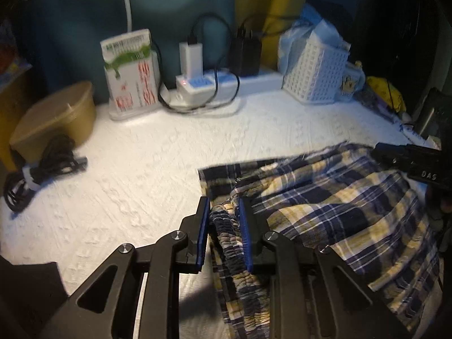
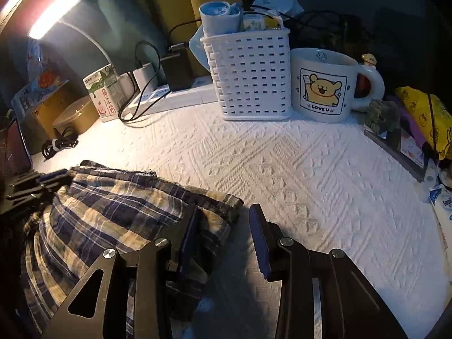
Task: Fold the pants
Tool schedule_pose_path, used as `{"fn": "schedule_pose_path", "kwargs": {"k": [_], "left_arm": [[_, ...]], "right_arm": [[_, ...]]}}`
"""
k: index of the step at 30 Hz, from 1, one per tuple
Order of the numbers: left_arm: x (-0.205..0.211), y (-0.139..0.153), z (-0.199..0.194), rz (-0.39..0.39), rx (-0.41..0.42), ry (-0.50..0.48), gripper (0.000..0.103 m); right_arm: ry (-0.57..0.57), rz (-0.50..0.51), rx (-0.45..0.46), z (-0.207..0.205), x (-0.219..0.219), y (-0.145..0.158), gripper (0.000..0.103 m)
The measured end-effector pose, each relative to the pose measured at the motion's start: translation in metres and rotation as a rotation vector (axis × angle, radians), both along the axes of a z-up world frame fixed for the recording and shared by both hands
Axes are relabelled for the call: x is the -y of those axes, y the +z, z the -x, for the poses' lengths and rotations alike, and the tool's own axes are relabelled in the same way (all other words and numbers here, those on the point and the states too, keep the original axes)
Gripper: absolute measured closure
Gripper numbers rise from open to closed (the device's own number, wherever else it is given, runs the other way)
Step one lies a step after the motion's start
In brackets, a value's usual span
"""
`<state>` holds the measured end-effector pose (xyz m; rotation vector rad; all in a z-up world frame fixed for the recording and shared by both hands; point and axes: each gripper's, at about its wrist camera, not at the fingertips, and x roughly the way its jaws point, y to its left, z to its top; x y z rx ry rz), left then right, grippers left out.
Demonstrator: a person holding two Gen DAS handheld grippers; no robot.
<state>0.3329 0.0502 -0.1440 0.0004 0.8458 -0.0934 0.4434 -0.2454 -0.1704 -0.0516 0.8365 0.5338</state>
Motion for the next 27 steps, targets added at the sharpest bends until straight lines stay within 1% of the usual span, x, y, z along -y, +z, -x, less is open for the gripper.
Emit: {"fn": "schedule_pose_path", "kwargs": {"k": [2,4,5,6,8,9,12,14,15,16,18,20,26,27], "left_arm": [[-0.002,0.003,0.0,0.006,-0.004,0.01,0.079],[-0.008,0.006,0.0,0.041,-0.015,0.011,0.074],[-0.013,0.009,-0.001,0.064,-0.021,0.02,0.065],[-0.018,0.012,0.0,0.081,-0.022,0.033,0.051],[-0.029,0.018,0.002,0.113,-0.008,0.05,0.039],[-0.03,0.02,0.004,0.12,-0.003,0.047,0.039],[-0.031,0.023,0.005,0.121,-0.001,0.022,0.039],[-0.026,0.02,0.003,0.124,-0.008,-0.011,0.037],[-0.024,0.019,0.001,0.125,-0.01,-0.024,0.035],[-0.021,0.017,0.0,0.126,-0.011,-0.042,0.033],[-0.015,0.01,-0.005,0.125,-0.011,-0.066,0.033],[-0.01,0.003,-0.012,0.119,-0.027,-0.071,0.033],[-0.009,-0.009,-0.023,0.142,-0.061,-0.103,0.033],[-0.008,-0.008,-0.023,0.132,-0.049,-0.112,0.033]], "right_arm": [[-0.002,0.001,0.004,0.001,0.001,0.001,0.065],[-0.01,0.001,0.008,0.002,0.003,0.003,0.065],[-0.017,0.001,0.011,0.003,0.005,0.005,0.065],[-0.023,0.001,0.014,0.004,0.007,0.007,0.065],[-0.036,0.0,0.026,0.006,0.01,0.012,0.065],[-0.04,-0.008,0.032,0.007,0.012,0.015,0.062],[-0.052,-0.024,0.04,0.009,0.018,0.02,0.061],[-0.059,-0.038,0.035,0.01,0.022,0.02,0.056],[-0.061,-0.043,0.032,0.01,0.023,0.02,0.046],[-0.062,-0.047,0.029,0.01,0.024,0.019,0.039],[-0.051,-0.051,0.022,0.01,0.024,0.016,0.038],[-0.045,-0.05,0.011,0.01,0.023,0.012,0.038],[-0.029,-0.083,-0.041,0.006,0.022,0.0,0.038],[-0.028,-0.089,-0.056,0.005,0.02,-0.004,0.038]]}}
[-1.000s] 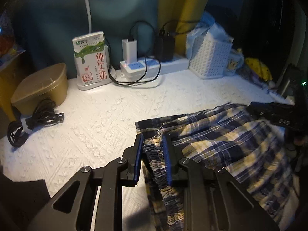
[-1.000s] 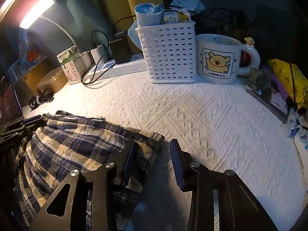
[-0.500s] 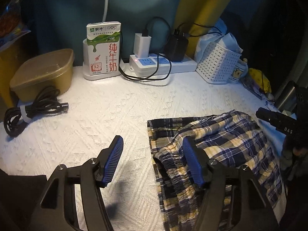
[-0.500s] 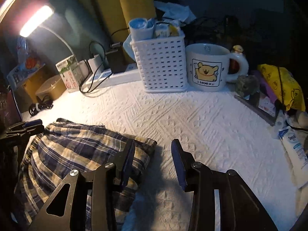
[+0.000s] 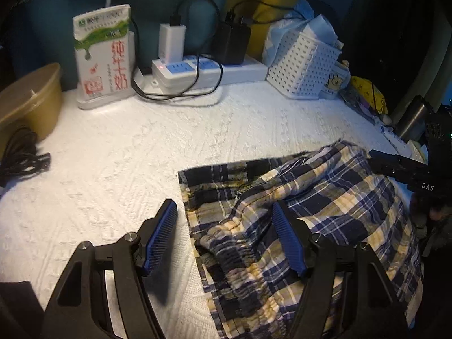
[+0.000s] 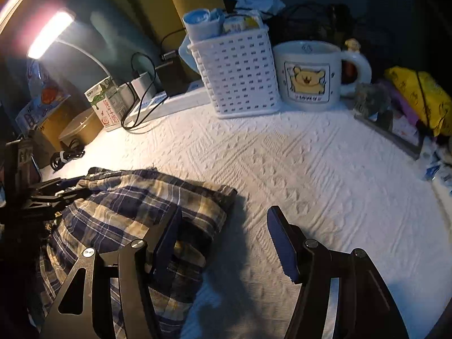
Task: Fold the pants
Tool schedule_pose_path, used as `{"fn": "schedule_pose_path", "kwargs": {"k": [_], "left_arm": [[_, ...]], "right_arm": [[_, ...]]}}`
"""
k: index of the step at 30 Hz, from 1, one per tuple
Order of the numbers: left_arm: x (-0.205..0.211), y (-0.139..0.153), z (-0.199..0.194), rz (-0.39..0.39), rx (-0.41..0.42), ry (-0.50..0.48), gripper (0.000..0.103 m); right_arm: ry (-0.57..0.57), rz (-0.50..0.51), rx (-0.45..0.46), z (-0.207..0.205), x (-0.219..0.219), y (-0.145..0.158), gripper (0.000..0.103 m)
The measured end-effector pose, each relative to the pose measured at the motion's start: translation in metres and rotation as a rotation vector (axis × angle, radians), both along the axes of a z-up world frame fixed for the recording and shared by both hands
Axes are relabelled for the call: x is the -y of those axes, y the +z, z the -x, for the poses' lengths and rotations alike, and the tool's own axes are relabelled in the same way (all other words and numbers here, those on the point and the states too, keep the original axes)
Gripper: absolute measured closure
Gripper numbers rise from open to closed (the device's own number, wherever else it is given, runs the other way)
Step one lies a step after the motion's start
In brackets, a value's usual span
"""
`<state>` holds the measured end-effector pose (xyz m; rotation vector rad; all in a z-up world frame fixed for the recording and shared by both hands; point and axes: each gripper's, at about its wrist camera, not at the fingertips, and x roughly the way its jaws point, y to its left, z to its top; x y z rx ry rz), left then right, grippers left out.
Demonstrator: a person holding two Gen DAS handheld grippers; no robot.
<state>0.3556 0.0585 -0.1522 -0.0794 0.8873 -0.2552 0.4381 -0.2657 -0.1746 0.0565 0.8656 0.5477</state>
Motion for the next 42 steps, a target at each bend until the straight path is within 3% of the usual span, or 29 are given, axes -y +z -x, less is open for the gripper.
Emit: {"fn": "schedule_pose_path", "kwargs": {"k": [2,4,5,6,10,11,12,14,15,18,20,31,42], "left_arm": [[0.004,0.0,0.001,-0.026,0.007,-0.017,0.035],[0.006,0.0,0.001,-0.011,0.014,-0.036,0.05],[0.009,0.0,0.001,0.001,0.016,-0.053,0.062],[0.012,0.0,0.002,0.0,0.018,-0.064,0.066],[0.017,0.004,0.005,-0.025,0.044,-0.072,0.074],[0.018,0.005,0.006,-0.03,0.051,-0.07,0.076],[0.018,0.006,0.008,-0.037,0.058,-0.068,0.078],[0.019,0.009,0.01,-0.049,0.07,-0.063,0.08],[0.02,0.01,0.012,-0.055,0.076,-0.06,0.082],[0.021,0.016,0.018,-0.062,0.095,-0.054,0.085],[0.022,0.024,0.024,-0.059,0.118,-0.049,0.086],[0.018,0.083,0.071,-0.037,0.295,-0.01,0.087],[0.004,0.152,0.147,-0.011,0.517,0.035,0.087]], "right_arm": [[0.017,0.018,-0.005,0.001,-0.007,-0.004,0.036],[0.036,0.016,-0.008,0.002,-0.011,-0.003,0.032],[0.043,0.011,-0.01,0.001,-0.013,-0.004,0.029],[0.045,0.013,-0.007,0.001,-0.015,-0.004,0.029],[0.064,-0.004,-0.009,0.0,-0.02,-0.004,0.029],[0.078,-0.007,-0.012,0.0,-0.022,-0.005,0.031],[0.096,-0.007,-0.012,0.002,-0.026,-0.005,0.042],[0.101,0.012,-0.001,0.003,-0.03,-0.004,0.049],[0.105,0.019,0.002,0.005,-0.032,-0.004,0.058],[0.096,0.005,0.014,0.006,-0.031,-0.002,0.081],[0.087,-0.027,0.027,0.009,-0.027,0.003,0.087],[0.067,0.005,0.265,0.065,-0.033,0.078,0.089],[0.093,-0.002,0.514,0.146,-0.037,0.167,0.09]]}}
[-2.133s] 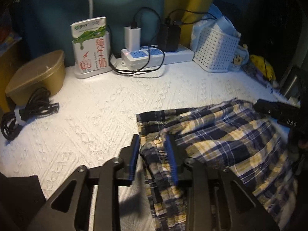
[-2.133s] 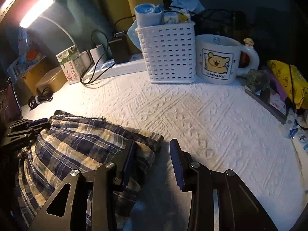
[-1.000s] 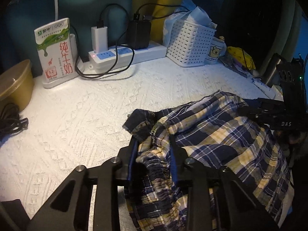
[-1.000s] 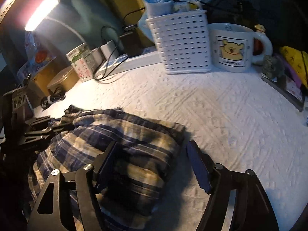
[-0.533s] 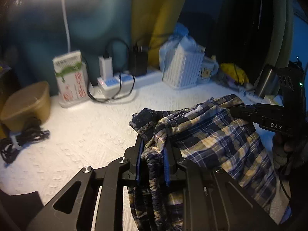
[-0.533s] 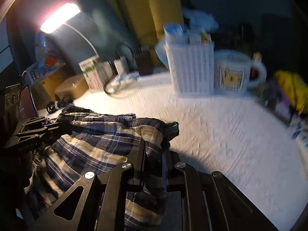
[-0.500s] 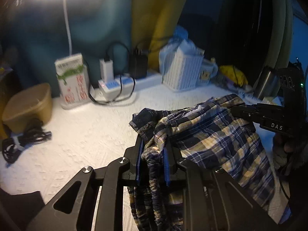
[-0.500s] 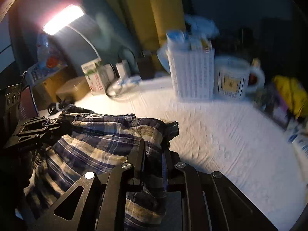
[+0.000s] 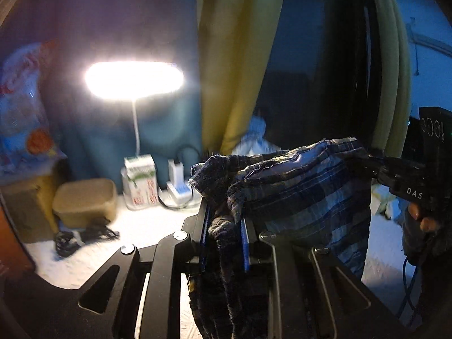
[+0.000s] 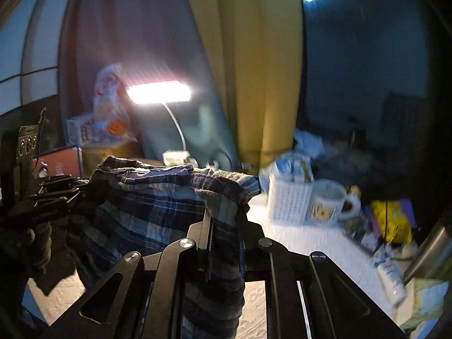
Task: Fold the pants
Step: 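Lift the waistband with the left gripper and fold it over toward the leg ends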
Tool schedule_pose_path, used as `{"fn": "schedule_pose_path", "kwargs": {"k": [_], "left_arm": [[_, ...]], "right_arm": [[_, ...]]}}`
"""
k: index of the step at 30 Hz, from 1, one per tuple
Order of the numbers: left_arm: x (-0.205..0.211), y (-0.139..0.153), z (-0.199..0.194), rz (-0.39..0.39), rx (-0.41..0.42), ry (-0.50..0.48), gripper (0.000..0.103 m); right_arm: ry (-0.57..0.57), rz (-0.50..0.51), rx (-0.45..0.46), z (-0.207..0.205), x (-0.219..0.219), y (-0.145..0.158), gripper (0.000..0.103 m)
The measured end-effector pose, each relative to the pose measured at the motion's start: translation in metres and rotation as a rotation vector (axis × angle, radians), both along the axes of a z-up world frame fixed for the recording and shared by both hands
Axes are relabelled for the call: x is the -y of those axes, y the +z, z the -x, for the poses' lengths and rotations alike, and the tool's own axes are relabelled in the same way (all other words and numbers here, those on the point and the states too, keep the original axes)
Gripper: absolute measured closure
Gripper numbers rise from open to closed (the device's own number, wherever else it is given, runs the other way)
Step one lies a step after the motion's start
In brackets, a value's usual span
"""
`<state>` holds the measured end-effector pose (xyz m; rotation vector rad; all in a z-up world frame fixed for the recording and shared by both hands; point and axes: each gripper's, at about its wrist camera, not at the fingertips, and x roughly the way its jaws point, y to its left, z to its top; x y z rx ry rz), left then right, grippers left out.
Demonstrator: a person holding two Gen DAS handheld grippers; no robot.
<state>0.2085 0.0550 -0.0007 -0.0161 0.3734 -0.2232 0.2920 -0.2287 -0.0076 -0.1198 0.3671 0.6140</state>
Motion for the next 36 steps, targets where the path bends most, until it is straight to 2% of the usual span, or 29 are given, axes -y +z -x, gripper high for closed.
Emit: {"fn": "schedule_pose_path", "kwargs": {"k": [11,18,29,36], "left_arm": [[-0.022,0.055,0.071,-0.061,0.164,0.089,0.087],[-0.047,0.078,0.125,-0.059,0.227,0.173,0.087],[-0.09,0.068,0.186,-0.061,0.172,0.294,0.087],[-0.101,0.053,0.197,-0.072,0.135,0.324,0.087]], "right_arm": [[0.071,-0.032,0.156,0.069,-0.024,0.059,0.09],[0.151,-0.053,0.219,0.112,-0.049,0.079,0.09],[0.286,-0.059,0.197,0.154,-0.108,0.069,0.09],[0.336,-0.044,0.13,0.163,-0.143,0.045,0.09]]}}
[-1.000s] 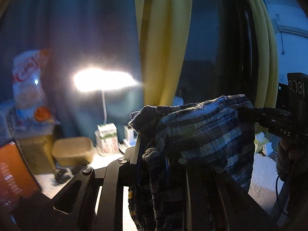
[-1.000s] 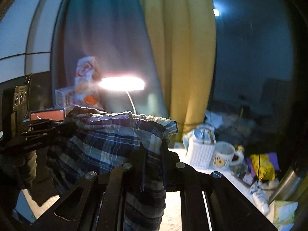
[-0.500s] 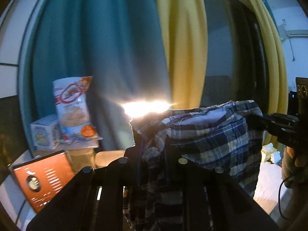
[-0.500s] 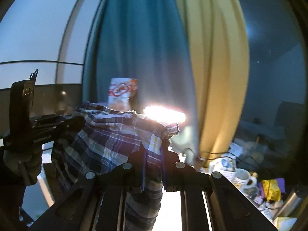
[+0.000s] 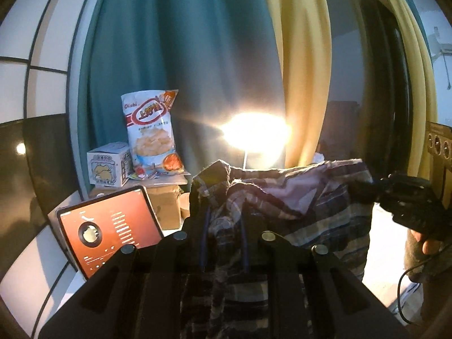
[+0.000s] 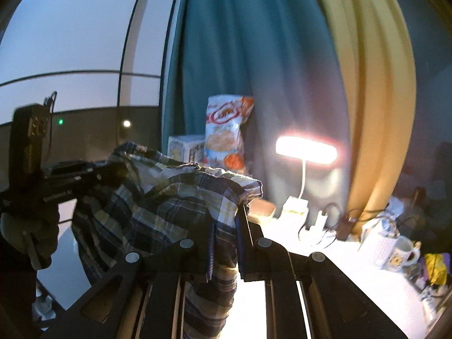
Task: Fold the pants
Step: 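Lift the waistband with the left gripper and fold it over toward the leg ends, then lower the folded waistband onto the pants and open the left gripper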
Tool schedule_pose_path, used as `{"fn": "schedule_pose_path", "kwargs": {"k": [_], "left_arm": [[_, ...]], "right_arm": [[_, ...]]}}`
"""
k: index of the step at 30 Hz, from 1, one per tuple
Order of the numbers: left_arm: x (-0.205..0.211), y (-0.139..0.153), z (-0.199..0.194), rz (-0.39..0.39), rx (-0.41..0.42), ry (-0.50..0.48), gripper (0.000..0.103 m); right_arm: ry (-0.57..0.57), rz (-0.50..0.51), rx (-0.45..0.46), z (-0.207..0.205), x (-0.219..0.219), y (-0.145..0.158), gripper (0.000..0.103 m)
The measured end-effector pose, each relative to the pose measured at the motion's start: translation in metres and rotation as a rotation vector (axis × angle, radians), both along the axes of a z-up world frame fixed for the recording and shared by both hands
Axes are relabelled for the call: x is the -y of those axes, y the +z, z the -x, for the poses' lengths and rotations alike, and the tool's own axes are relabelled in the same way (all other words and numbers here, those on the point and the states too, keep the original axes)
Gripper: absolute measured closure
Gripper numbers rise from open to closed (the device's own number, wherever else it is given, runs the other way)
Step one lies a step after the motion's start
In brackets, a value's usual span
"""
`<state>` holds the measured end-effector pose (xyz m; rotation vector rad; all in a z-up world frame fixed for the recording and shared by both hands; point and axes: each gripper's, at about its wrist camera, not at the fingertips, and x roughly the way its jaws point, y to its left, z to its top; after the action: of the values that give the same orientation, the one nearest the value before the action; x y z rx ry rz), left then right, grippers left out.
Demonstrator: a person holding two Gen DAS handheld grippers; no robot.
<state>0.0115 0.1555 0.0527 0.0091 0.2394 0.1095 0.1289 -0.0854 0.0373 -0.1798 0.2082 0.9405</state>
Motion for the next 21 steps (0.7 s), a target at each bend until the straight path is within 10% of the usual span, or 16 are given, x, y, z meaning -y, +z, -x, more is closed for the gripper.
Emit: {"fn": "schedule_pose_path", "kwargs": {"k": [21], "left_arm": [[-0.041,-0.1,-0.13,0.02,-0.294,0.074,0.087]], "right_arm": [[-0.051,0.101,-0.289,-0.137,-0.058,-0.102,0.09]]}}
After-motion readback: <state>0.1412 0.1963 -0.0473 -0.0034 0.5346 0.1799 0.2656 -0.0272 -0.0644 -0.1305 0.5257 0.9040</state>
